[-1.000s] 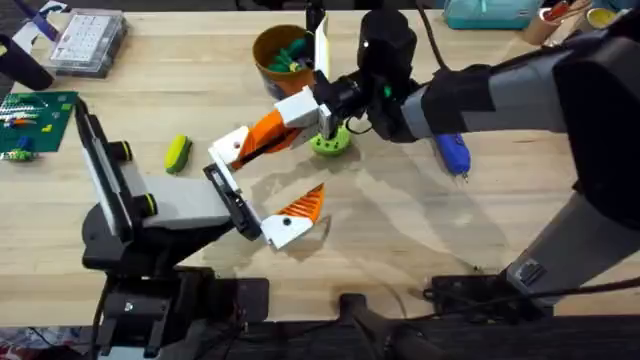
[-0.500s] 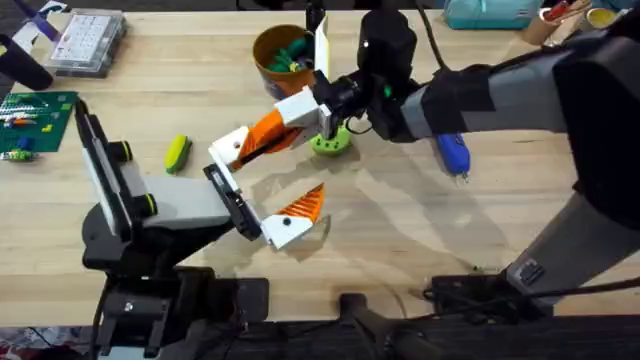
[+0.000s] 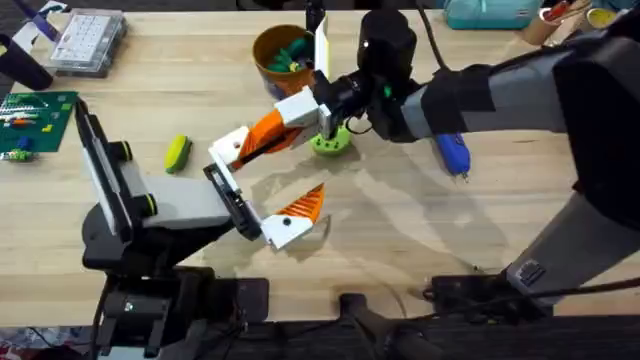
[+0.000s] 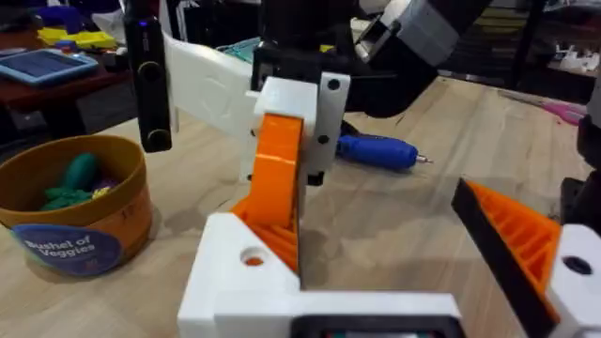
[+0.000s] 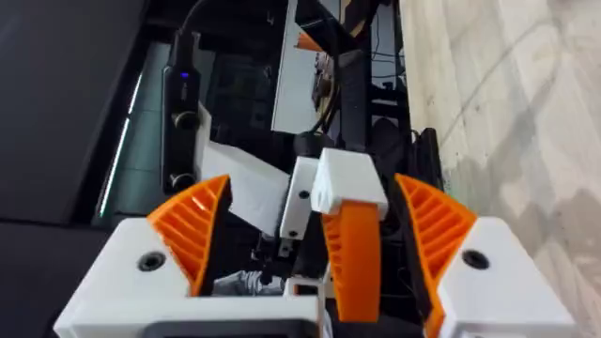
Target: Pick up the gripper from the table and insert it into the empty holder that is missing its gripper. Then pick up a screw, insert it into the mounting hole, and use the screwdriver to tighten it. Finally, clean up the table by picking up the vegetable and placing it into the bucket.
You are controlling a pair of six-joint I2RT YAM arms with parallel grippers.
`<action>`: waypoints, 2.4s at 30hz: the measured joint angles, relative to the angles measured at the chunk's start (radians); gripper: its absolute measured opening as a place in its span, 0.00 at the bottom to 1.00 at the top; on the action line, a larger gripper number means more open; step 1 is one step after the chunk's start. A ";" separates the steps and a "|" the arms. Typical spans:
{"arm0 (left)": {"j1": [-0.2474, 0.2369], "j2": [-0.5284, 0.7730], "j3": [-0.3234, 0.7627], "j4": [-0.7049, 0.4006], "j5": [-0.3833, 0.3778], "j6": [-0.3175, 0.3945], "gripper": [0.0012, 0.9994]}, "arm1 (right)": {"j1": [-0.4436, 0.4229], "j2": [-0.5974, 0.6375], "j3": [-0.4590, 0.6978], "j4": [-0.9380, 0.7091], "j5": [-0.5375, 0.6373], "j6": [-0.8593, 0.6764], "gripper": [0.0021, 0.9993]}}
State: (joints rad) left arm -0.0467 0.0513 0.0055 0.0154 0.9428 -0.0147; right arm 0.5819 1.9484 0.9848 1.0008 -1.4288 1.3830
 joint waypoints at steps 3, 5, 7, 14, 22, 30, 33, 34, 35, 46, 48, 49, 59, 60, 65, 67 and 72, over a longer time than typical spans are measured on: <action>0.000 0.000 0.000 0.000 0.000 0.000 0.99 | 0.000 0.000 0.000 0.000 0.000 0.000 0.01; 0.000 0.000 0.000 0.000 0.000 0.000 0.99 | 0.000 0.000 0.000 0.000 0.000 0.000 0.01; 0.000 0.000 0.000 0.000 0.000 0.000 0.99 | 0.000 0.000 0.000 0.000 0.000 0.000 0.03; 0.000 0.000 -0.001 -0.039 0.005 -0.017 0.99 | 0.015 0.000 0.024 0.016 -0.005 0.000 0.94; -0.012 0.000 -0.001 -0.032 0.060 -0.017 0.99 | 0.024 0.000 0.030 0.015 0.018 0.000 1.00; -0.012 0.000 -0.001 -0.032 0.064 -0.017 0.99 | 0.022 0.000 0.030 0.015 0.022 0.000 1.00; -0.012 0.000 -0.001 -0.032 0.064 -0.017 0.99 | 0.014 0.000 0.030 0.015 0.021 0.008 1.00; -0.012 0.000 -0.001 -0.032 0.064 -0.017 0.99 | 0.008 0.000 0.030 0.015 0.022 0.008 1.00; -0.012 0.000 -0.001 -0.032 0.064 -0.017 0.99 | 0.003 0.000 0.030 0.015 0.022 0.009 1.00; -0.012 0.000 -0.001 -0.032 0.064 -0.017 0.99 | -0.029 0.000 0.030 0.023 0.017 0.023 1.00; -0.012 0.000 -0.001 -0.032 0.064 -0.017 0.99 | -0.036 0.000 0.030 0.024 0.010 0.023 1.00; -0.012 0.000 -0.001 -0.032 0.064 -0.017 0.99 | -0.042 0.000 0.030 0.025 0.007 0.023 1.00; -0.012 0.000 -0.001 -0.032 0.064 -0.017 0.99 | -0.175 -0.053 0.027 0.050 -0.015 0.045 1.00; -0.012 0.000 -0.001 -0.032 0.064 -0.017 0.99 | -0.196 -0.072 0.026 0.051 -0.019 0.047 1.00; -0.012 0.000 0.000 -0.032 0.064 -0.017 0.99 | -0.312 -0.138 0.026 0.076 0.013 0.029 1.00; -0.012 0.000 -0.001 -0.032 0.064 -0.017 0.99 | -0.348 -0.142 0.026 0.076 0.059 -0.007 1.00; -0.012 0.000 -0.001 -0.032 0.064 -0.017 0.99 | -0.379 -0.142 0.024 0.065 0.191 -0.124 1.00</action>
State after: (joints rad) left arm -0.0586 0.0512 0.0048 -0.0166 1.0073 -0.0319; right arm 0.2030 1.8069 1.0088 1.0657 -1.2381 1.2590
